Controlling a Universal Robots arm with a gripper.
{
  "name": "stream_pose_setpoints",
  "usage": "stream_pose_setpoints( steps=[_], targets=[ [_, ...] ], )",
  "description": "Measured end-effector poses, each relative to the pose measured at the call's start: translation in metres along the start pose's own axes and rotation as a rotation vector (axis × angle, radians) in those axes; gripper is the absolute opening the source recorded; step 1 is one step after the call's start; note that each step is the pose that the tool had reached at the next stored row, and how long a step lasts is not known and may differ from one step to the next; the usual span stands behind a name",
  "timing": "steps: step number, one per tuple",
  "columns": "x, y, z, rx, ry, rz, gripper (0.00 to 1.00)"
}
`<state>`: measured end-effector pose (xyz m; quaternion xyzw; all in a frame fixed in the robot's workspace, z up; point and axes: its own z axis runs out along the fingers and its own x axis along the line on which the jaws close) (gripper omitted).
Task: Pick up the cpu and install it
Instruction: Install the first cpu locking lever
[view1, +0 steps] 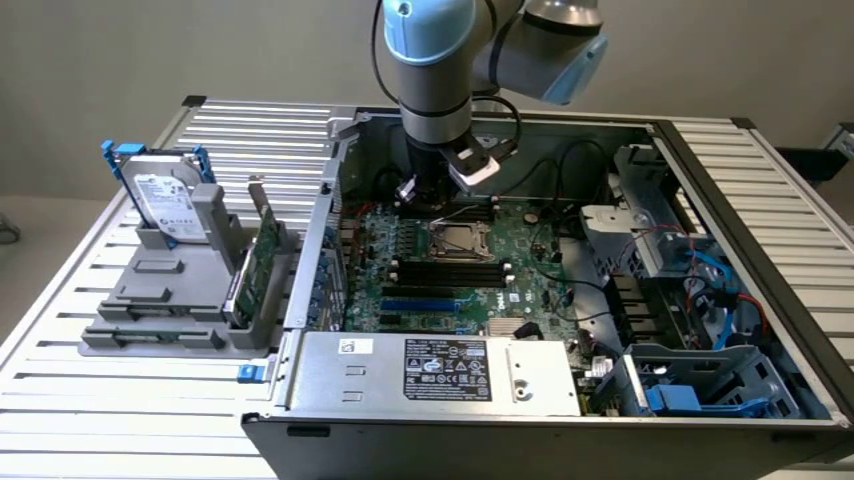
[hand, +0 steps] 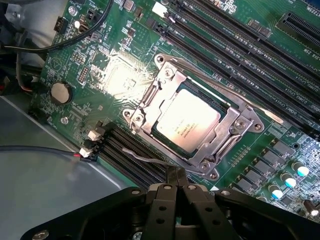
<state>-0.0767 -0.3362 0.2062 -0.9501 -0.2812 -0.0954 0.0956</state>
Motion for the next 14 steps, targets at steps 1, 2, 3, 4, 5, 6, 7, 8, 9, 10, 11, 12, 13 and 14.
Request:
stream_pose_setpoints(
  steps=[1,2,3,4,5,6,7,8,9,10,11,12,13,14],
  targets=[
    [0.0002,0.0,0.0,0.0,0.0,0.0,0.11],
    [0.0004,-0.0001,0.0001,-0.0001,0.0,0.0,0.11],
    [0.0006,-0.0001,0.0002,0.0,0.0,0.0,0.11],
    [0.0008,-0.0001,0.0002,0.0001,0.0001,0.0,0.11],
    [0.001,-0.0001,0.0003,0.0,0.0,0.0,0.11],
    [0.0013,-0.0002,0.0003,0.0,0.0,0.0,0.11],
    [0.0015,-0.0002,0.0004,0.0,-0.0001,0.0,0.11],
    [0.0017,-0.0002,0.0005,0.0,0.0,0.0,0.11],
    [0.002,-0.0002,0.0005,0.0,0.0,0.0,0.11],
    [0.0022,-0.0002,0.0006,0.0,0.0,0.0,0.11],
    [0.0024,-0.0001,0.0006,0.0001,0.0,0.0,0.11],
    [0.0026,0.0,0.0007,0.0,0.0,0.0,0.11],
    [0.0029,0.0,0.0007,0.0,0.0,0.0,0.11],
    [0.0032,0.0002,0.0008,0.0,0.0,0.0,0.11]
  ],
)
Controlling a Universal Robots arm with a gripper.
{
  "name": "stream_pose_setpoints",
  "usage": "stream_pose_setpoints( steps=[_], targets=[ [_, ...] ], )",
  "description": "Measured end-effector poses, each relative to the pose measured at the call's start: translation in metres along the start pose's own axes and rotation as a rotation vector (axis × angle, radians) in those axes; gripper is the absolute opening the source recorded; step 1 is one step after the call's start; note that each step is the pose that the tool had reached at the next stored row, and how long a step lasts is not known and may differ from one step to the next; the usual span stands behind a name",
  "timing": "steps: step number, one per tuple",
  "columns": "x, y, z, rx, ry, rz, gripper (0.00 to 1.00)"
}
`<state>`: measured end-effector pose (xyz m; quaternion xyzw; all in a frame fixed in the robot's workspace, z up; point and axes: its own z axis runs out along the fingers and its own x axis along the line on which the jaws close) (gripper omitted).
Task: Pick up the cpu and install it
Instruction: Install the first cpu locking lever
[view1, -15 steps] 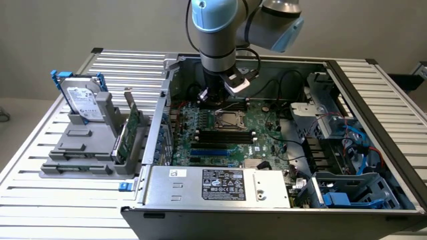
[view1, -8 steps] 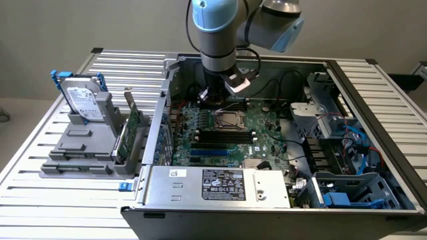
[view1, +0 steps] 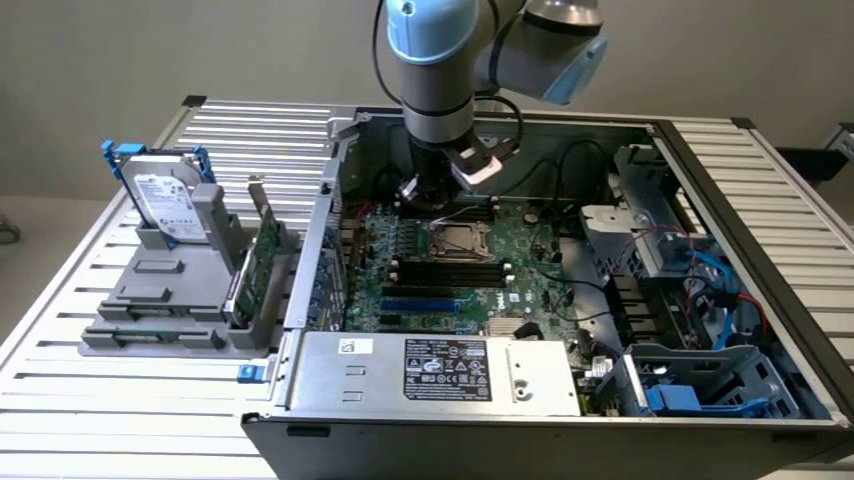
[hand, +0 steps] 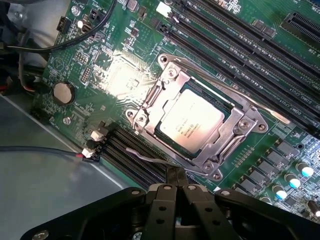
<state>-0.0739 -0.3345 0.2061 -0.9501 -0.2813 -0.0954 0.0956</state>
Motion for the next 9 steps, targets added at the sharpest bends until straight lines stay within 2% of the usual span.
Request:
stream_pose_setpoints(
  steps=[9],
  targets=[
    [0.0028,0.0014,0.0007,-0.0003,0.0004,0.0,0.11]
  ],
)
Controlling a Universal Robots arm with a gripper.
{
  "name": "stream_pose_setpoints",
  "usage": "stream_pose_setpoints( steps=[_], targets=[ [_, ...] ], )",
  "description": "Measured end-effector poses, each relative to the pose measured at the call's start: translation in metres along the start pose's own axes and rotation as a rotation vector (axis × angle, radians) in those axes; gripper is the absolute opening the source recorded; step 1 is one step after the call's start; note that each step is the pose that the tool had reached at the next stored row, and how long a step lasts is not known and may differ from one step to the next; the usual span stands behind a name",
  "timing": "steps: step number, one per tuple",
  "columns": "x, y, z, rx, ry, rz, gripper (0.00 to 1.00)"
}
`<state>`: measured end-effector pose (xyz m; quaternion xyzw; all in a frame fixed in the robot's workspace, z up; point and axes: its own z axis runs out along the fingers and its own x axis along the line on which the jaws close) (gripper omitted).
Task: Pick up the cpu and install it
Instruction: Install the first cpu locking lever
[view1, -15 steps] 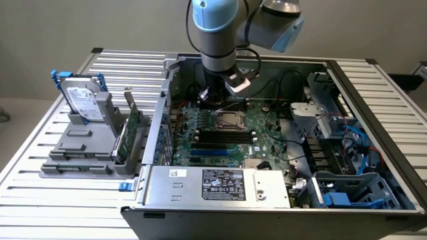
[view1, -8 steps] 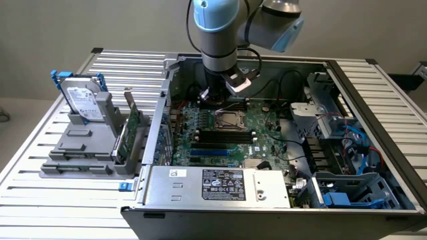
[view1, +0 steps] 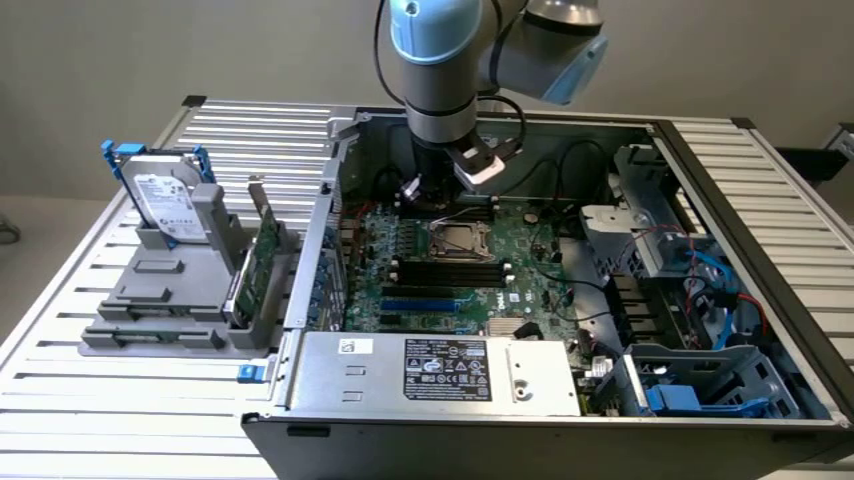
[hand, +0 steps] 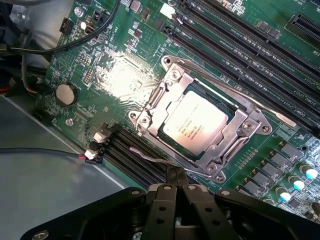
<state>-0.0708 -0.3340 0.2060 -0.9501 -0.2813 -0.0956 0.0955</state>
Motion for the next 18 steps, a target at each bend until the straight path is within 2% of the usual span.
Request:
stream_pose_setpoints(
  steps=[9,18],
  targets=[
    [0.0021,0.0013,0.0008,-0.0012,0.0017,-0.001,0.11],
    [0.003,0.0023,0.0024,-0.0047,0.0063,-0.002,0.11]
  ],
)
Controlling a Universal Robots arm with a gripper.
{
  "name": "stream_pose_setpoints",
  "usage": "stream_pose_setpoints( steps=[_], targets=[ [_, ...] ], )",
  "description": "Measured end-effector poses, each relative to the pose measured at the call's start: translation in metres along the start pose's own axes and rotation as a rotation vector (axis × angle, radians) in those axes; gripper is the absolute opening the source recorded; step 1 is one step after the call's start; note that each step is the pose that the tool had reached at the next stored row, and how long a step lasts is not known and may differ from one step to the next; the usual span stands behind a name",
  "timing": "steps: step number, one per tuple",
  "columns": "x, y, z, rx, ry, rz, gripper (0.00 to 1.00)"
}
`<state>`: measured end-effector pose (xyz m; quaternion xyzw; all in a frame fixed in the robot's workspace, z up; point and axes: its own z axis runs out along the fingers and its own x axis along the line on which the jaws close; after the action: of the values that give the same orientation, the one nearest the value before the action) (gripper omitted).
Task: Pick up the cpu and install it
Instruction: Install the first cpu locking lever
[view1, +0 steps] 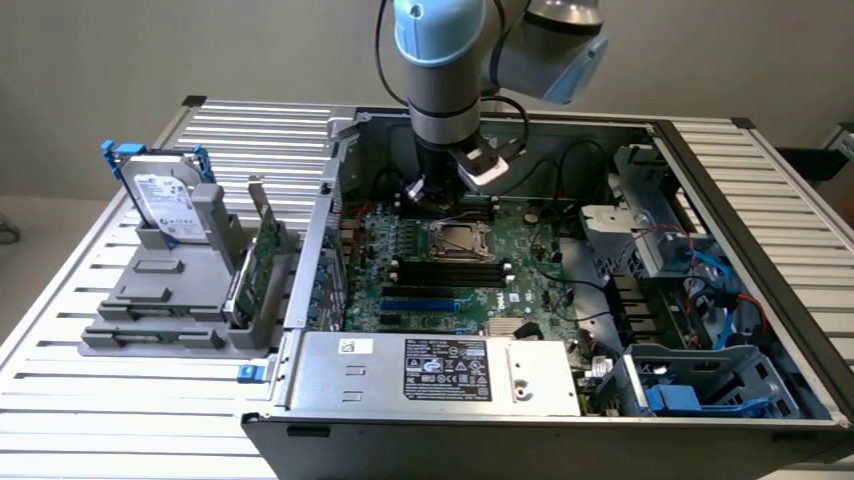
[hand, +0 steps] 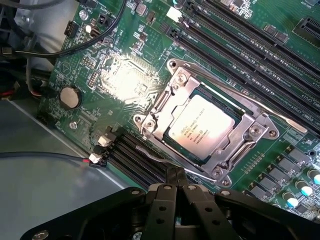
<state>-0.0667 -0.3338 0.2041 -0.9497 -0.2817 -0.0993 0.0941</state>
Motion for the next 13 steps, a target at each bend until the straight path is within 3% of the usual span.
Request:
stream_pose_setpoints(
  steps=[13],
  targets=[
    [-0.0003,0.0006,0.0034,-0.0149,0.0101,-0.005,0.11]
  ],
)
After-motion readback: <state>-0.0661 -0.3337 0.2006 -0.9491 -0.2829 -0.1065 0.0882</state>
